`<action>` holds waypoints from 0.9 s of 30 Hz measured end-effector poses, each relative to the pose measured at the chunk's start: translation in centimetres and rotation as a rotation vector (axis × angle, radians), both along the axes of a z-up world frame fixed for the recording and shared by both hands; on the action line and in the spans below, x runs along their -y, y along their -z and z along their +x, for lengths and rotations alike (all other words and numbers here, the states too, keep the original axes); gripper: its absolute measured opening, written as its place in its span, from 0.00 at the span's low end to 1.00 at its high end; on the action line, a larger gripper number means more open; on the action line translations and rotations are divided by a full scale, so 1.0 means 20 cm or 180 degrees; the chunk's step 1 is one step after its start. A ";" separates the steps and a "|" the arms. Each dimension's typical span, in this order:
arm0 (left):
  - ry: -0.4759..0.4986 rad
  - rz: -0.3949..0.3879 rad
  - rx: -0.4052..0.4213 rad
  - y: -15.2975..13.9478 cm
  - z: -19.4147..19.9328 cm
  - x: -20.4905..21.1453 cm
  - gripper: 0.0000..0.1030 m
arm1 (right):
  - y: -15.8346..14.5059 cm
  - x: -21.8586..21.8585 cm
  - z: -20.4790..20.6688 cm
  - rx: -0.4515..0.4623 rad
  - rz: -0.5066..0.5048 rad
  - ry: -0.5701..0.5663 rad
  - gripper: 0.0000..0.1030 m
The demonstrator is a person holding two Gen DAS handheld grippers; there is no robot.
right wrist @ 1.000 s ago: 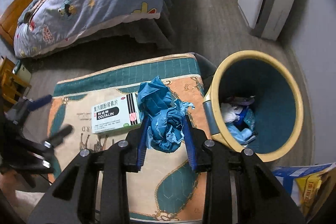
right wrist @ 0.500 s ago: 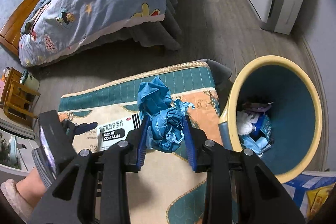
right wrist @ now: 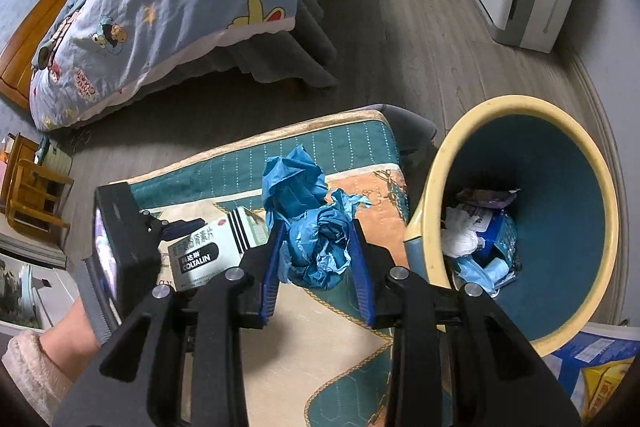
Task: Collect trash
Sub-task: 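Grasp the COLTALIN medicine box with the left gripper while the right holds the glove, then carry the box and glove over the bin and open both grippers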
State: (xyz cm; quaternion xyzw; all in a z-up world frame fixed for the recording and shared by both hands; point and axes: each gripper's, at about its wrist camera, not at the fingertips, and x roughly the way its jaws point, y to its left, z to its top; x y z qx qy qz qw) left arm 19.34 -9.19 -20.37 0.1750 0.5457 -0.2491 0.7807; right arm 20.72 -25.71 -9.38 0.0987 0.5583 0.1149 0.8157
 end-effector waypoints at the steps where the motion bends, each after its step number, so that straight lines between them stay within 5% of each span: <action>1: -0.0004 -0.0038 0.0004 -0.02 0.00 0.00 0.85 | 0.00 0.01 0.00 0.0002 -0.0003 0.0008 0.30; 27: -0.0040 -0.0328 0.0663 -0.45 -0.20 0.10 0.79 | -0.11 0.18 -0.18 0.0199 0.0071 0.0223 0.30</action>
